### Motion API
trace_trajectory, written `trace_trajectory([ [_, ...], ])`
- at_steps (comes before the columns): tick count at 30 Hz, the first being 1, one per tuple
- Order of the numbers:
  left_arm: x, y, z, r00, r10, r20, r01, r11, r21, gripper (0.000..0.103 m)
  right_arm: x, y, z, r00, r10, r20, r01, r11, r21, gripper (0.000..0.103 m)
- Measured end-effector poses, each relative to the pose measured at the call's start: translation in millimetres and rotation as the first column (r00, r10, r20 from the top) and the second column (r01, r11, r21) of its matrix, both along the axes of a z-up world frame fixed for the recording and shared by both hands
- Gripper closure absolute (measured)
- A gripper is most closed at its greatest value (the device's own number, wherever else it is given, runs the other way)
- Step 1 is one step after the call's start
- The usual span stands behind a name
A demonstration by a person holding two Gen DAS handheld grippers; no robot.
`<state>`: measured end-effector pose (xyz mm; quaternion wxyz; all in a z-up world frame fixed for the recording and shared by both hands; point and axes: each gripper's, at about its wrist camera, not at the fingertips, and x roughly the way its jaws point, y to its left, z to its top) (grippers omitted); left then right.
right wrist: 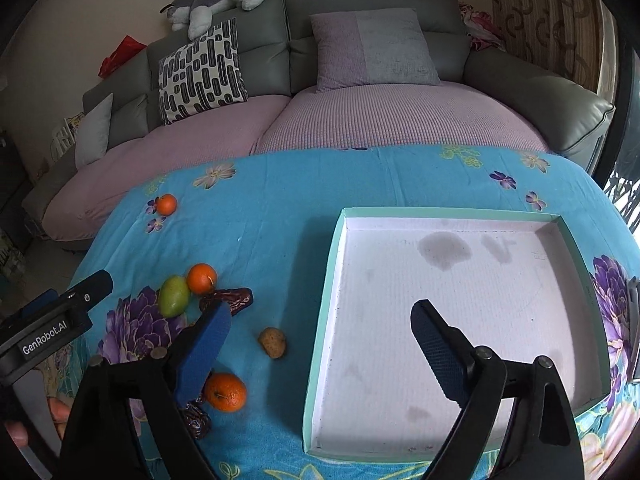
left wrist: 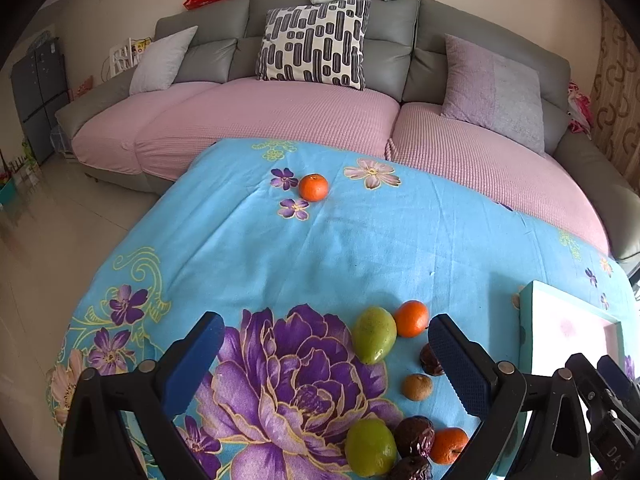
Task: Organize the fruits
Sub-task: 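Grasp the small brown potato with the right tool while the left tool grasps a green pear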
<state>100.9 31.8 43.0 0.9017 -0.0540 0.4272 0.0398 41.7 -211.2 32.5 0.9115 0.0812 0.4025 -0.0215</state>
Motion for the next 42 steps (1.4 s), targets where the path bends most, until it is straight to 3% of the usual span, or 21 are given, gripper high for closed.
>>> trace_trajectory([
  [10, 49, -12, -33, 0.990, -0.031, -0.137, 0.024, 0.998, -0.051, 0.001, 40, 6, -6, 0.993, 0.102, -0.055, -0.099, 0.993, 0.064, 0.037],
  [19, 58, -25, -78, 0.958, -0.076, -0.276, 0.058, 0.996, -0.073, 0.030, 53, 32, -47, 0.958, 0.200, -0.207, -0.184, 0.979, 0.092, 0.058],
  [25, 55, -28, -79, 0.955, -0.109, -0.276, 0.077, 0.989, -0.124, 0.045, 54, 38, -69, 0.939, 0.206, -0.276, -0.196, 0.979, 0.065, 0.066],
  [29, 56, -33, -79, 0.950, -0.141, -0.278, 0.100, 0.983, -0.156, 0.061, 53, 38, -76, 0.933, 0.205, -0.295, -0.198, 0.979, 0.053, 0.073],
  [35, 53, -36, -72, 0.953, -0.141, -0.269, 0.101, 0.982, -0.156, 0.061, 49, 36, -71, 0.936, 0.205, -0.285, -0.202, 0.979, 0.041, 0.079],
  [42, 40, -37, -37, 0.975, -0.152, -0.164, 0.125, 0.979, -0.160, 0.061, 37, 27, -41, 0.964, 0.192, -0.186, -0.187, 0.981, 0.045, 0.079],
])
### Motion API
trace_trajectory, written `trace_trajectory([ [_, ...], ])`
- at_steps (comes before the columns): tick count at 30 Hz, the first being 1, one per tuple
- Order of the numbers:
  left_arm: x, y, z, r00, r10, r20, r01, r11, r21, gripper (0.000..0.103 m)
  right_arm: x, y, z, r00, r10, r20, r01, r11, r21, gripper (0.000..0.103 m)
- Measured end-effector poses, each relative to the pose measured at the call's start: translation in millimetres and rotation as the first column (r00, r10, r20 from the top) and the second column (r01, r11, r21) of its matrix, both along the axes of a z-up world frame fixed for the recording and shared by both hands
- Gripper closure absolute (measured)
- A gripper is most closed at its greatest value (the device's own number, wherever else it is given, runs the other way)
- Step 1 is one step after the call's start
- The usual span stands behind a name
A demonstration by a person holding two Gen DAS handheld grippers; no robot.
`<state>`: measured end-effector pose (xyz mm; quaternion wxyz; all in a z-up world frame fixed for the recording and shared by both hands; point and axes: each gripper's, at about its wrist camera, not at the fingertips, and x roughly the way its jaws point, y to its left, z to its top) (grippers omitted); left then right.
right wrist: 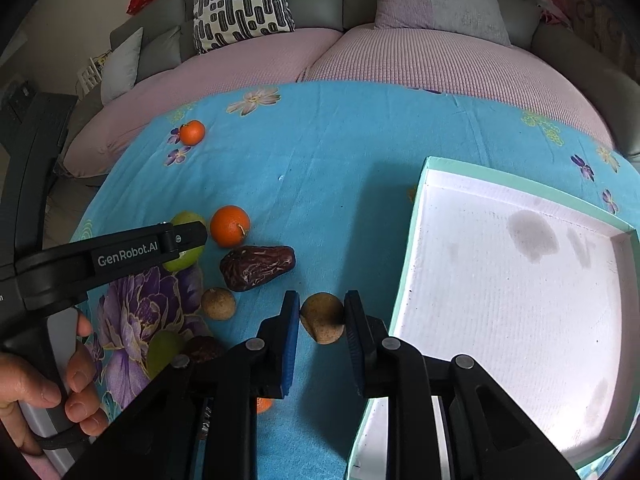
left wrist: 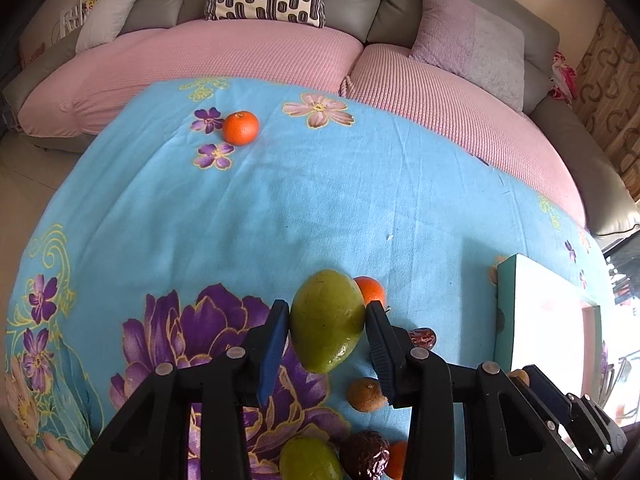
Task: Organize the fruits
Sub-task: 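Grasp the small brown potato with the right tool while the left tool grasps a green pear, then carry both fruits into the white tray and open both tools to release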
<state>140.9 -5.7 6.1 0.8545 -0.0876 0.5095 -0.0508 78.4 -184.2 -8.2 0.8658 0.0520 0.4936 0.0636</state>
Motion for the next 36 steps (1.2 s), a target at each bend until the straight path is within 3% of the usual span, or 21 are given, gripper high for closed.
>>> trace_trajectory([
  [7, -13, -20, 27, 0.995, -0.065, 0.076, 0.065, 0.998, -0.005, 0.061, -13, -23, 25, 0.995, -0.059, 0.074, 0.058, 0.998, 0.013, 0.079],
  [14, -25, -67, 29, 0.974, -0.207, 0.088, 0.210, 0.978, -0.016, 0.061, -18, -78, 22, 0.966, -0.251, 0.059, 0.253, 0.967, -0.027, 0.079],
  [20, -47, -113, 30, 0.935, -0.342, 0.090, 0.346, 0.938, -0.028, 0.061, -33, -137, 21, 0.895, -0.443, 0.054, 0.446, 0.893, -0.056, 0.079],
  [27, -66, -161, 13, 0.874, -0.484, 0.045, 0.485, 0.874, -0.034, 0.061, -51, -184, 20, 0.808, -0.587, 0.051, 0.589, 0.806, -0.056, 0.079],
  [31, -74, -180, -2, 0.846, -0.534, 0.005, 0.534, 0.845, -0.023, 0.061, -53, -192, 13, 0.795, -0.606, 0.031, 0.607, 0.792, -0.062, 0.079],
  [36, -77, -190, -19, 0.832, -0.554, -0.041, 0.554, 0.832, -0.005, 0.061, -45, -191, -8, 0.799, -0.600, -0.038, 0.597, 0.799, -0.078, 0.079],
])
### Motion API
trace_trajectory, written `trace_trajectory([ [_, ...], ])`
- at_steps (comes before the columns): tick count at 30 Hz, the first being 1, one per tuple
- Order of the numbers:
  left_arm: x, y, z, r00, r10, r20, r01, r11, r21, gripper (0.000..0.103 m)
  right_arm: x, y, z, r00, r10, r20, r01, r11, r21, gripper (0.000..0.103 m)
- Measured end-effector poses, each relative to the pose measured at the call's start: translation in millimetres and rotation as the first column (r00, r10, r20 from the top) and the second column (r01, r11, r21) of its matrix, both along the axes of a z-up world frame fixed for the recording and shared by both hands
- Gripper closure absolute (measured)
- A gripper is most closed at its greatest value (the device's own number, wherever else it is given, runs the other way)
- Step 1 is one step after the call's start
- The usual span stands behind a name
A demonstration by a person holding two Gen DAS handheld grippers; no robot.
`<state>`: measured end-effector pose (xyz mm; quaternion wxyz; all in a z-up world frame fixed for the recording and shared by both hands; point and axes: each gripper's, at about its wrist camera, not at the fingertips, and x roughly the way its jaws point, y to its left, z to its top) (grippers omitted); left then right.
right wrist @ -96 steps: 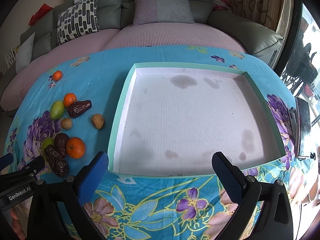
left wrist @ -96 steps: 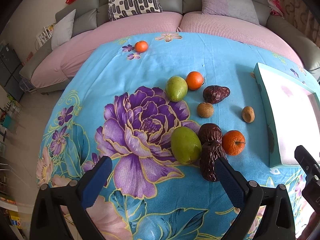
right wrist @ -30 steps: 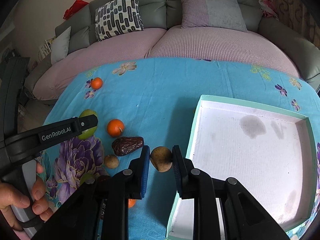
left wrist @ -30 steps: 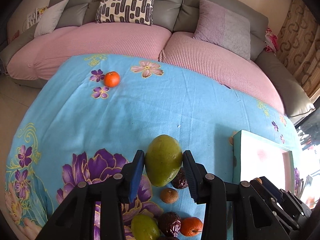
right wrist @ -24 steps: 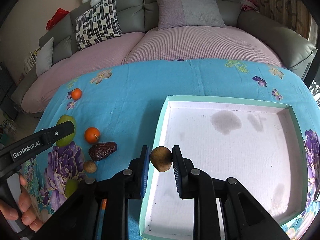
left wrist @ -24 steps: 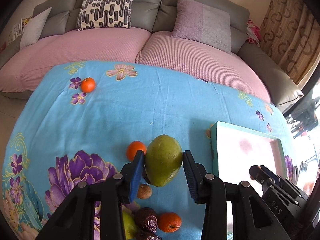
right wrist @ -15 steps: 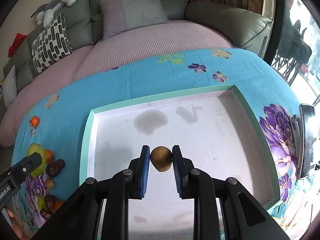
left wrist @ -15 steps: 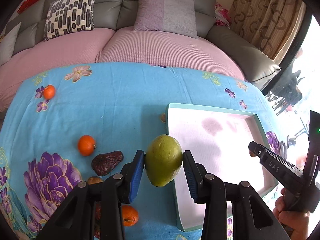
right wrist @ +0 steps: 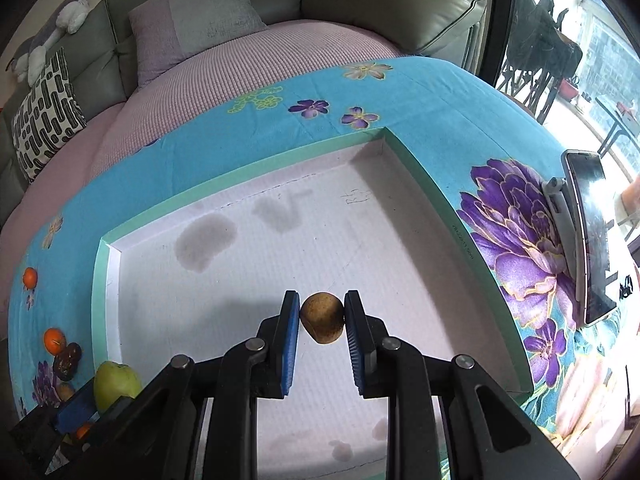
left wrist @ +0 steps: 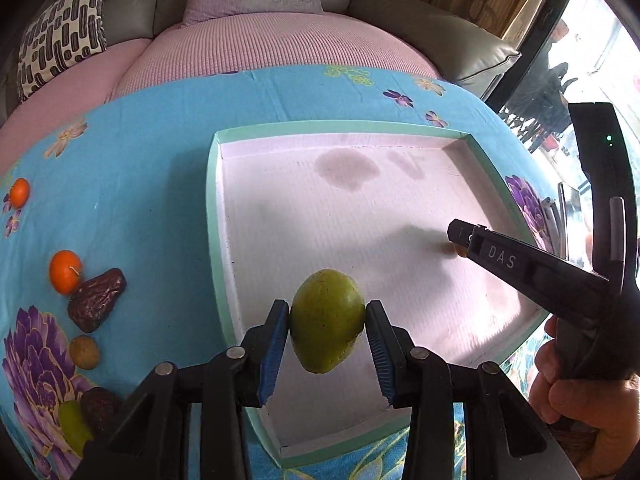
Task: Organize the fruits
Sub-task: 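Carry both fruits into the white tray and open both tools to release, then move both tools back toward the fruits on the cloth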
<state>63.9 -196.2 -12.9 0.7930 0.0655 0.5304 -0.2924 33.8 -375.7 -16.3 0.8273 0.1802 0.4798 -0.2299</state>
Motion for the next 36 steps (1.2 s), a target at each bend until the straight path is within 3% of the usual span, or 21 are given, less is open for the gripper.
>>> trace_trajectory([
  [16, 5, 3, -4, 0.999, 0.031, -0.017, -0.031, 0.999, 0.005, 0.059, 4, 5, -10, 0.999, 0.000, -0.039, 0.000, 1.000, -0.009, 0.079],
  [17, 4, 3, -1, 0.999, 0.033, -0.008, -0.033, 0.999, -0.003, 0.056, 5, 4, -10, 0.999, -0.001, -0.040, 0.000, 1.000, -0.008, 0.079],
  [20, 4, 7, 9, 0.999, 0.043, 0.031, -0.043, 0.999, -0.013, 0.034, 5, 2, -13, 0.999, -0.005, -0.047, 0.005, 1.000, 0.005, 0.077],
  [23, 6, 11, 15, 0.997, 0.061, 0.052, -0.060, 0.998, -0.022, 0.032, 4, 1, -16, 0.998, -0.013, -0.055, 0.014, 1.000, 0.015, 0.066],
  [28, 14, 25, 24, 0.984, 0.135, 0.117, -0.134, 0.991, -0.015, 0.012, 6, -2, -18, 0.998, -0.017, -0.062, 0.018, 1.000, 0.017, 0.048],
  [30, 19, 35, 25, 0.971, 0.185, 0.149, -0.188, 0.982, 0.004, 0.005, 6, -2, -18, 0.998, -0.014, -0.059, 0.015, 1.000, 0.020, 0.042],
  [36, 42, 74, 19, 0.920, 0.353, 0.168, -0.361, 0.932, 0.018, 0.000, 7, -3, -20, 0.999, -0.006, -0.048, 0.008, 1.000, 0.026, 0.020],
])
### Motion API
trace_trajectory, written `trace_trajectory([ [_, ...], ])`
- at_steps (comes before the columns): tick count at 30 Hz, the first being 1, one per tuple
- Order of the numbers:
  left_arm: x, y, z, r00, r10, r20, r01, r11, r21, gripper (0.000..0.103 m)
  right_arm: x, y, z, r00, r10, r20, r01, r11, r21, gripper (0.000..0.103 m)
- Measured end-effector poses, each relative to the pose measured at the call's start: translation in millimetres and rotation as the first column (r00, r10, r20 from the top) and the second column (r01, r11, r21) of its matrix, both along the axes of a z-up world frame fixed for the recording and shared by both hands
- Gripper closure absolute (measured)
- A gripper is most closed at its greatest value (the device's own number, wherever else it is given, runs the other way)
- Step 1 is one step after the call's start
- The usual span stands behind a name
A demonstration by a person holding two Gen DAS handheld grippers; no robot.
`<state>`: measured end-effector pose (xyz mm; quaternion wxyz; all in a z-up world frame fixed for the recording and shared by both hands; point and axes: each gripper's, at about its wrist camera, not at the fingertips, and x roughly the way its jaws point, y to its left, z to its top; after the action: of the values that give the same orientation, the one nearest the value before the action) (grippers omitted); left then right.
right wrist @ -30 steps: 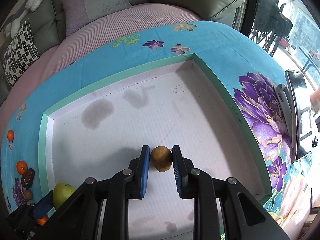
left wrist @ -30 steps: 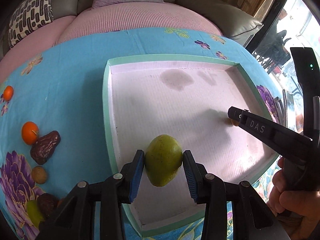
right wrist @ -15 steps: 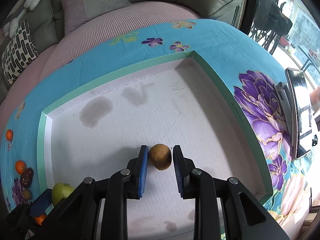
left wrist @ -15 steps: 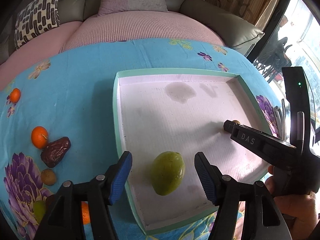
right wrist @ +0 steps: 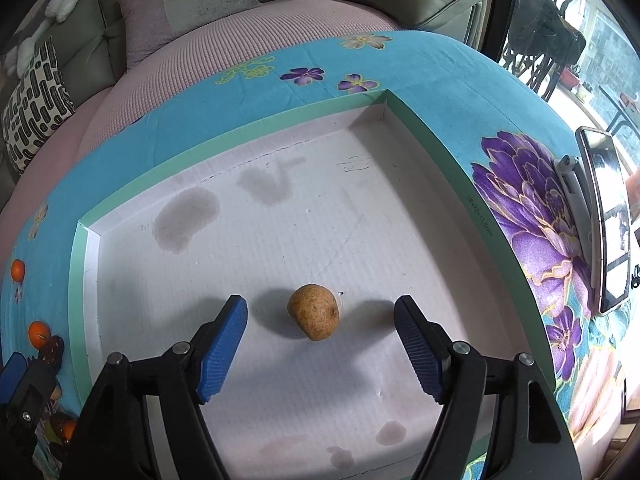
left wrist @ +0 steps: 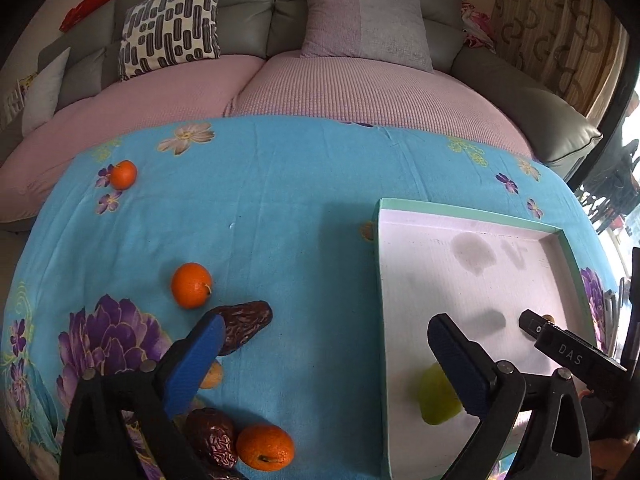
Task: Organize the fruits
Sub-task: 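Move both tools back toward the fruits on the cloth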
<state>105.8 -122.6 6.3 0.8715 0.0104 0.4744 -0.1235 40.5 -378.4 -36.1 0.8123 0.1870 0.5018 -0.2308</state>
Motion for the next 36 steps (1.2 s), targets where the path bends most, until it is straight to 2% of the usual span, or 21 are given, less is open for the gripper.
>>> trace_trajectory([
  [3, 10, 21, -5, 0.997, 0.078, 0.004, -0.078, 0.997, 0.004, 0.000, -1, -1, 0, 1.000, 0.001, 0.015, -0.001, 1.000, 0.005, 0.017],
  [5, 16, 35, -8, 0.993, 0.121, 0.005, -0.121, 0.993, -0.012, 0.000, -1, -1, 0, 1.000, -0.003, 0.027, 0.003, 1.000, 0.005, 0.008],
  [8, 21, 53, -11, 0.985, 0.173, 0.023, -0.172, 0.985, -0.025, 0.000, -2, 0, 2, 0.998, 0.002, 0.061, -0.002, 1.000, -0.002, 0.007],
  [15, 28, 82, -11, 0.974, 0.224, 0.026, -0.222, 0.973, -0.068, 0.000, 0, 16, 20, 0.985, 0.069, 0.156, -0.055, 0.994, -0.094, 0.007],
  [18, 31, 89, -10, 0.976, 0.219, 0.018, -0.217, 0.973, -0.085, 0.000, -1, 19, 28, 0.978, 0.077, 0.195, -0.059, 0.993, -0.098, 0.007],
  [23, 32, 96, -1, 0.966, 0.243, 0.087, -0.240, 0.970, -0.043, 0.000, 3, 23, 34, 0.968, 0.081, 0.239, -0.065, 0.995, -0.075, 0.007],
  [27, 35, 111, 3, 0.956, 0.276, 0.096, -0.270, 0.961, -0.067, 0.000, 13, 35, 38, 0.953, 0.122, 0.276, -0.103, 0.991, -0.084, 0.007],
  [31, 40, 132, 4, 0.944, 0.322, 0.076, -0.316, 0.945, -0.081, 0.000, 26, 62, 43, 0.926, 0.212, 0.312, -0.187, 0.976, -0.108, 0.007],
  [36, 43, 156, 5, 0.928, 0.369, 0.057, -0.365, 0.928, -0.072, 0.000, 40, 112, 54, 0.858, 0.372, 0.355, -0.346, 0.928, -0.137, 0.007],
])
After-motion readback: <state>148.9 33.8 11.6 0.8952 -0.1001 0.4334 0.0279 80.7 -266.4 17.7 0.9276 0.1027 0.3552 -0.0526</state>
